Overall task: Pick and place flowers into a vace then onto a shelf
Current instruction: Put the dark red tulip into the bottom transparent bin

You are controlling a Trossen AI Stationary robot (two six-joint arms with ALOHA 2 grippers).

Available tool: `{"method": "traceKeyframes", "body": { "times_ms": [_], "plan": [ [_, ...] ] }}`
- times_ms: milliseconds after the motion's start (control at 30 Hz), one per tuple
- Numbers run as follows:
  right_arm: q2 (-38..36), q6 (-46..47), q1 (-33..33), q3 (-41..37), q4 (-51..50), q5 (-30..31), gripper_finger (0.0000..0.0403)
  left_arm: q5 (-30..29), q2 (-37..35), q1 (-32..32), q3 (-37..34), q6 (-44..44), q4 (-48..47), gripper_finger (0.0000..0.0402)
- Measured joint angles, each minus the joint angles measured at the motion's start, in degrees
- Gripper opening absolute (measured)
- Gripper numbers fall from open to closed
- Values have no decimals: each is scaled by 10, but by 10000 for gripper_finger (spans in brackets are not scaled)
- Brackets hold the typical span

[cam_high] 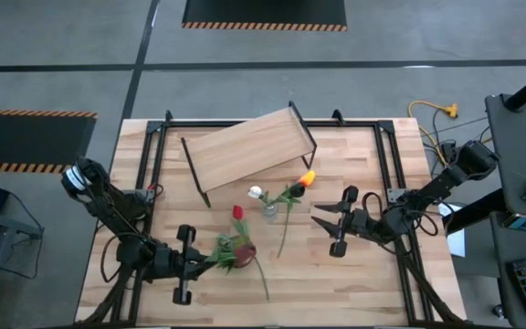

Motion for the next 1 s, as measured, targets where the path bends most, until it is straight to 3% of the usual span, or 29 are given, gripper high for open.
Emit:
{"method": "traceKeyframes", "body": {
  "times_ms": [1000],
  "plan": [
    [0,0,0,0,-5,0,122,9,4,-4,-56,-53,-1,0]
  ]
}}
